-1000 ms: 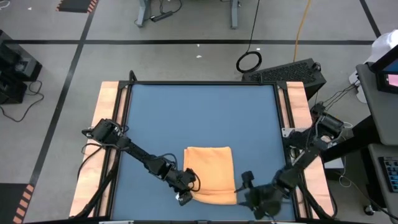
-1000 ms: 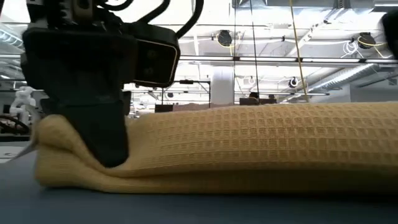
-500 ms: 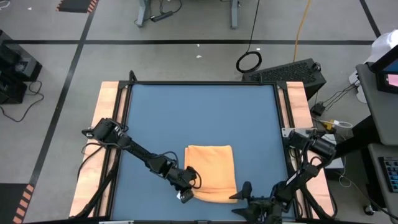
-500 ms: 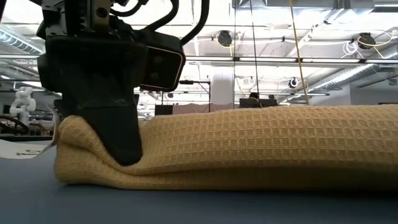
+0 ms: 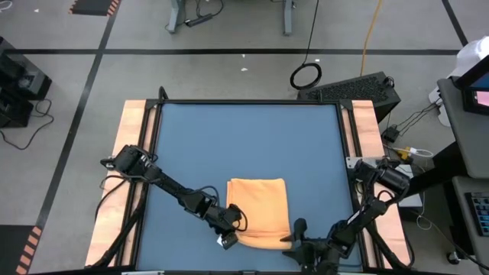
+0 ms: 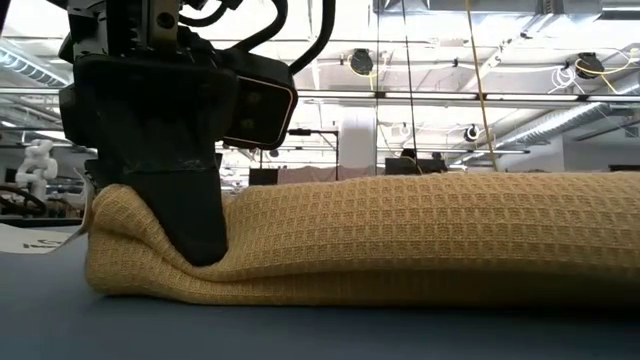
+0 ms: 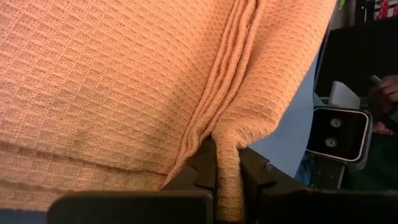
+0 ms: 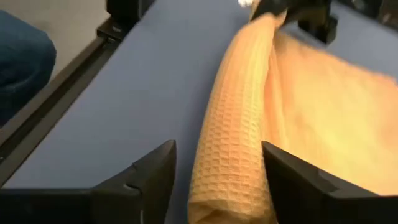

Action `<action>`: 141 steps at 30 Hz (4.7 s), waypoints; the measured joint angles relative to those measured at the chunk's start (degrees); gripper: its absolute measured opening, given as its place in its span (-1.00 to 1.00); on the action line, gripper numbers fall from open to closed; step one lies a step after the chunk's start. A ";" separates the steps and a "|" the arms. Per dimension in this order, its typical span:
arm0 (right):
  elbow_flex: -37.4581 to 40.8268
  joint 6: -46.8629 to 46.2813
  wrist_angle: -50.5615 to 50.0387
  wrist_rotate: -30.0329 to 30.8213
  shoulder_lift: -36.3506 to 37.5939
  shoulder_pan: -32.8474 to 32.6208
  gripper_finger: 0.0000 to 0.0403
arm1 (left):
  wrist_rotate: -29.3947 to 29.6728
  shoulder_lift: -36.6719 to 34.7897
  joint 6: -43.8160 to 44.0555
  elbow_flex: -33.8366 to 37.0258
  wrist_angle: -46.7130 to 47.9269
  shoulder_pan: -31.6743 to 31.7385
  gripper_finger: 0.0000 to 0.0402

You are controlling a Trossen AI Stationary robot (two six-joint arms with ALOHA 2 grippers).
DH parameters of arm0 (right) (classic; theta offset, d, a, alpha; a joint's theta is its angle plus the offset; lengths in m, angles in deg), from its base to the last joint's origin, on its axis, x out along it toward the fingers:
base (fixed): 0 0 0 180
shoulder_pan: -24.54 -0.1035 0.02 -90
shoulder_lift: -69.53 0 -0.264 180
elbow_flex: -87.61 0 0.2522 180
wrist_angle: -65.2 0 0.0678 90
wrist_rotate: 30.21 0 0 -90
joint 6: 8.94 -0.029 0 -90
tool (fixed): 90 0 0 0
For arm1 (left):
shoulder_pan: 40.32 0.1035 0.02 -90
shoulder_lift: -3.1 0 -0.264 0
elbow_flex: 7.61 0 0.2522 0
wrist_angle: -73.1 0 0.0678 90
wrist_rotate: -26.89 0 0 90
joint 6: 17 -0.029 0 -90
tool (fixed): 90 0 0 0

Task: Roll towel
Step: Roll the yellow towel

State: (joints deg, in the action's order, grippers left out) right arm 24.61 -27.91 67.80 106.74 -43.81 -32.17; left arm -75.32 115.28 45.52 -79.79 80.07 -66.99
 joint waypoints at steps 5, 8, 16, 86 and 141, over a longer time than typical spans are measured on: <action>0.02 -3.86 -0.76 -2.51 -0.13 1.67 -0.12 | 0.01 0.00 0.02 0.00 -0.04 0.00 -0.87; 0.04 -6.18 -1.84 -2.31 -0.19 2.08 -0.33 | 0.29 0.00 -0.28 0.00 -0.04 -0.02 -0.87; 0.15 -16.75 -5.28 -4.65 1.23 3.49 -0.95 | 4.51 0.00 -3.04 -0.01 -0.24 -0.93 -0.84; 0.11 -1.83 -16.16 -6.19 15.40 0.95 0.09 | 22.47 -0.37 -10.32 -0.25 -0.05 -2.05 -0.93; 0.00 -31.83 -21.93 -8.99 3.80 11.12 -0.81 | 30.58 -7.36 -18.18 0.46 4.44 -1.05 -0.06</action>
State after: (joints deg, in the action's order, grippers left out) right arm 24.61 -59.74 45.87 97.76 -40.01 -21.04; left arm -44.74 107.93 27.34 -79.33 84.51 -68.04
